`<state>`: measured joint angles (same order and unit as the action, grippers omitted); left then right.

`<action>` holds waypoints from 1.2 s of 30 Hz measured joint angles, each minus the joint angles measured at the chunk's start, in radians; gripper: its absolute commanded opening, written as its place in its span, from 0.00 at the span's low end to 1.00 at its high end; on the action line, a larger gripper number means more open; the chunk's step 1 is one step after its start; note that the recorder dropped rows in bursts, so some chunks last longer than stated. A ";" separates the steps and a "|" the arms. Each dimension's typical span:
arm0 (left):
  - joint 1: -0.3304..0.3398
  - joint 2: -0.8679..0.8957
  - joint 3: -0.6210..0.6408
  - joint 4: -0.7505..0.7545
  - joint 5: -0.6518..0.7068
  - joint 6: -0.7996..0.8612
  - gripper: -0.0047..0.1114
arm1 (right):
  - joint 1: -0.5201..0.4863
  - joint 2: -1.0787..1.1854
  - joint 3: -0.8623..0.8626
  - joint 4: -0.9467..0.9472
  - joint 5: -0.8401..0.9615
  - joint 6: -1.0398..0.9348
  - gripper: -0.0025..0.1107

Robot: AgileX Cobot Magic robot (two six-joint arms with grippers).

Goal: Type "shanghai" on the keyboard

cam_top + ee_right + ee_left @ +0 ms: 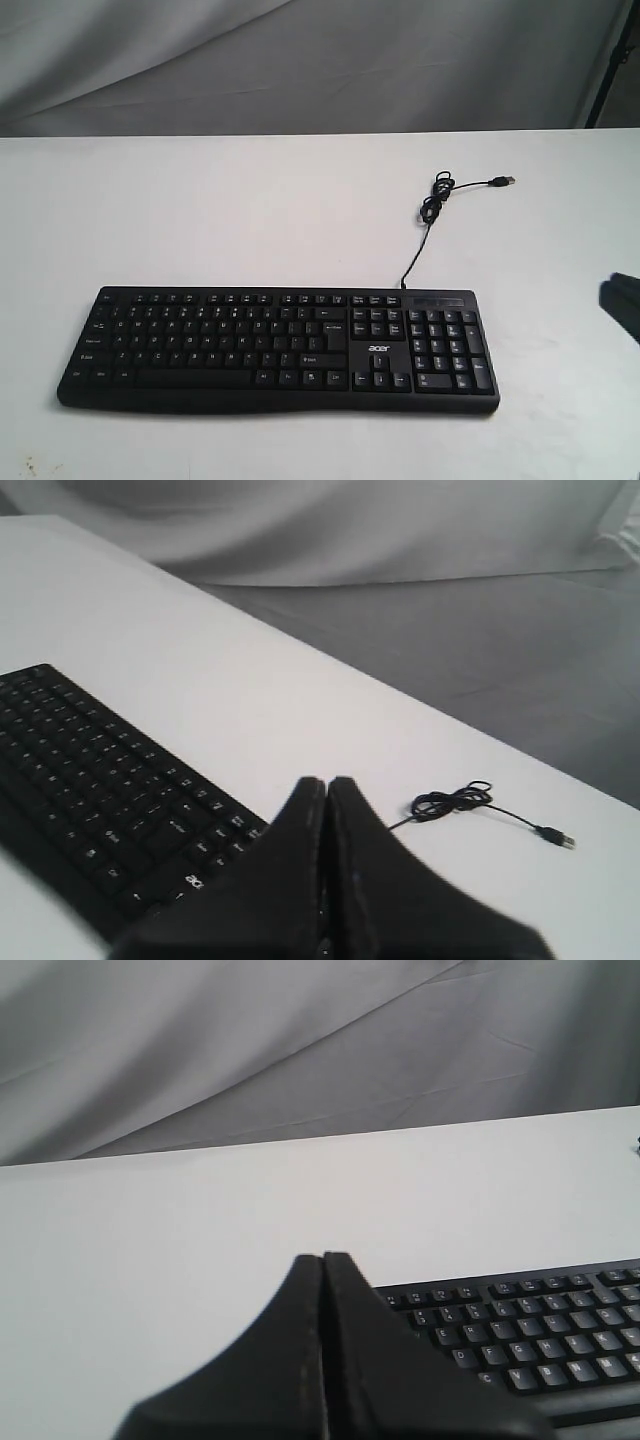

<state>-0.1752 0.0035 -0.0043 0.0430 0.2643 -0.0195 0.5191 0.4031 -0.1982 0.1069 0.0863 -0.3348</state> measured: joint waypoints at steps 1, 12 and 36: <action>0.000 0.000 0.000 0.000 0.000 0.000 0.04 | -0.009 -0.049 0.017 0.002 0.007 0.000 0.02; 0.000 0.000 0.000 0.000 0.000 0.000 0.04 | -0.032 -0.177 0.126 0.019 -0.092 0.000 0.02; 0.000 0.000 0.000 0.000 0.000 0.000 0.04 | -0.222 -0.397 0.195 0.020 -0.009 -0.003 0.02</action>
<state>-0.1752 0.0035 -0.0043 0.0430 0.2643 -0.0195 0.2972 0.0058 -0.0033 0.1273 0.0774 -0.3375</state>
